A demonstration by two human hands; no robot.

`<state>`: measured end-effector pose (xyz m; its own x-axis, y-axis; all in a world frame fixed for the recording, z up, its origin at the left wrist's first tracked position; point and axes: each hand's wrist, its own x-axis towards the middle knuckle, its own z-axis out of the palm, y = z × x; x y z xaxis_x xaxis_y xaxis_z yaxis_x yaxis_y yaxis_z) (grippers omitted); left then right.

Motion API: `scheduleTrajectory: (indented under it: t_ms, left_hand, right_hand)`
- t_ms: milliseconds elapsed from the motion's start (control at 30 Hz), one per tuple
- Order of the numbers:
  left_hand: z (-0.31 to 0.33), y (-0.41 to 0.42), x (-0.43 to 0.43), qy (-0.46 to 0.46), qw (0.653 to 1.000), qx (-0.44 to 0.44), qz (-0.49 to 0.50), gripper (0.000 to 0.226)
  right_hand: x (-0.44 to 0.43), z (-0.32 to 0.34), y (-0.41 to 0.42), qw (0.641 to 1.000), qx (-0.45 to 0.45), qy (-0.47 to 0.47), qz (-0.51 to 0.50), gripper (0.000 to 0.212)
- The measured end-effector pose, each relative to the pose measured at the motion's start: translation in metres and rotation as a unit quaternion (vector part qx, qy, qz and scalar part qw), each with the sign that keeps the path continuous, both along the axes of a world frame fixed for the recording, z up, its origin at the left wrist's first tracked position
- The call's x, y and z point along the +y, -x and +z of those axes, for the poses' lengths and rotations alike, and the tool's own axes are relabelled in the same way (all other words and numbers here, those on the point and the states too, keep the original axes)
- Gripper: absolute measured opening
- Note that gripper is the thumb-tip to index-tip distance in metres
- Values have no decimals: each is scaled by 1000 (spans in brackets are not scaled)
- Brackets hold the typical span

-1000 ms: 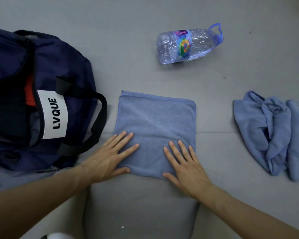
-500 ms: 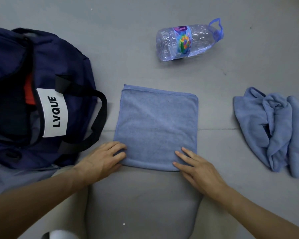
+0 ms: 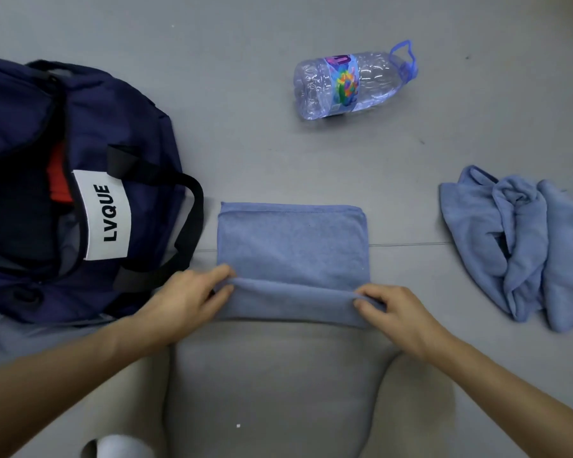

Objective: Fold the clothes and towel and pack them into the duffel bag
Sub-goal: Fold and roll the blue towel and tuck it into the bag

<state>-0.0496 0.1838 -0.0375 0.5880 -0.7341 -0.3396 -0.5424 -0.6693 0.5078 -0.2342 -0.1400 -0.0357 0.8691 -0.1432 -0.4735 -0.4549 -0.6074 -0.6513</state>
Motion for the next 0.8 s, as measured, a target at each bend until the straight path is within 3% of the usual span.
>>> scheduleTrajectory:
  t_ms: [167,233,333,433,533,633,800]
  left_hand:
    - [8,-33,-31,32,994,-14,102,14]
    - [10,-51,-47,35,992,-30,121,8]
    - [8,-77,-73,29,986,-77,146,19]
    - [1,-84,-84,39,975,-108,191,29]
    - [-9,-56,-77,26,966,-255,36,34]
    - [-24,-8,-64,-17,972,-222,-76,44]
    - [-34,14,-50,-145,968,-184,-87,58]
  right_hand:
    - [-13,2,-48,992,-39,27,-119,8]
    - [-21,0,-75,987,-53,57,-142,8]
    - [-33,-7,-109,982,-59,111,-141,12]
    - [-42,-16,-123,977,-75,193,-54,28]
    - [-38,-29,-118,930,-159,305,133,46]
    - [-30,-42,-106,901,-128,305,280,55]
    - [-19,-40,-92,907,-42,317,273,59]
